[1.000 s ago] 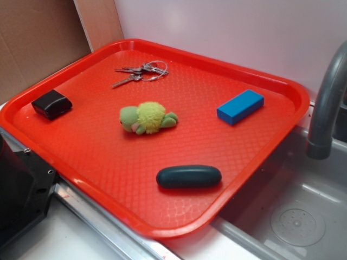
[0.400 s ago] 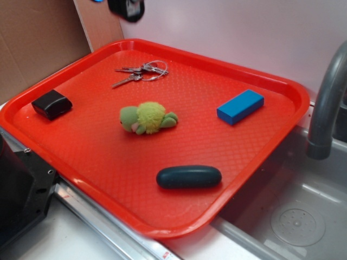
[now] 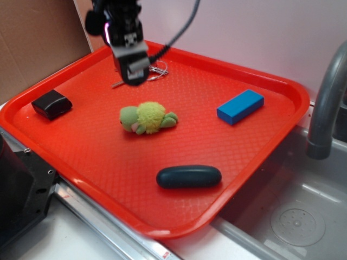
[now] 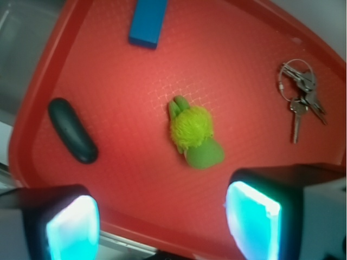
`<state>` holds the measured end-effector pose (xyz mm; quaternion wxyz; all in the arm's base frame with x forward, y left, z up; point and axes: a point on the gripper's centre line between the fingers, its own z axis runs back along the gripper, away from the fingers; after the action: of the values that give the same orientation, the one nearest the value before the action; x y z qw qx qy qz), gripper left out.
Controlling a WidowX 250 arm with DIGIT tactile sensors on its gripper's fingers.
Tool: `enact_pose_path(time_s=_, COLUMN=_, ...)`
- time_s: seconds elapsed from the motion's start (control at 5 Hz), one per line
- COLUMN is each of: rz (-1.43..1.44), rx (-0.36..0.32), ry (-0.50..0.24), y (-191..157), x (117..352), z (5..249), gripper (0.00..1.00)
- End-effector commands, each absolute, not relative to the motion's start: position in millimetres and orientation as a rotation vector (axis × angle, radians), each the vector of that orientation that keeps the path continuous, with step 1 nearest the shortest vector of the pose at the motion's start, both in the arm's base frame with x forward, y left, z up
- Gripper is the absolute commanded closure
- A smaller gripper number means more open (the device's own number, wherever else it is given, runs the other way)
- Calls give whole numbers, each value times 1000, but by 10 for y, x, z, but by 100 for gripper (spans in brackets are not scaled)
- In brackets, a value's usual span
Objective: Grab the green animal.
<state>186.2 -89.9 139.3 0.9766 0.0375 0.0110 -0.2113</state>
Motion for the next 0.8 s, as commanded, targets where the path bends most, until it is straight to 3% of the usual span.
enact_pose_path(time_s=0.0, rz=-378, rx=98, ry=-1, y=-493, x=2256, z=1116, gripper=0)
enact_pose_path(time_s=0.2, rz=-374, rx=152, ry=78, y=-335, x=2329, z=781, gripper=0)
enact_pose_path(time_s=0.4, rz=-374, rx=164, ry=129, y=-271, x=2272, z=510, gripper=0)
enact_pose_path(time_s=0.6, rz=-405, rx=147, ry=143, y=-407, x=2176, z=406, gripper=0)
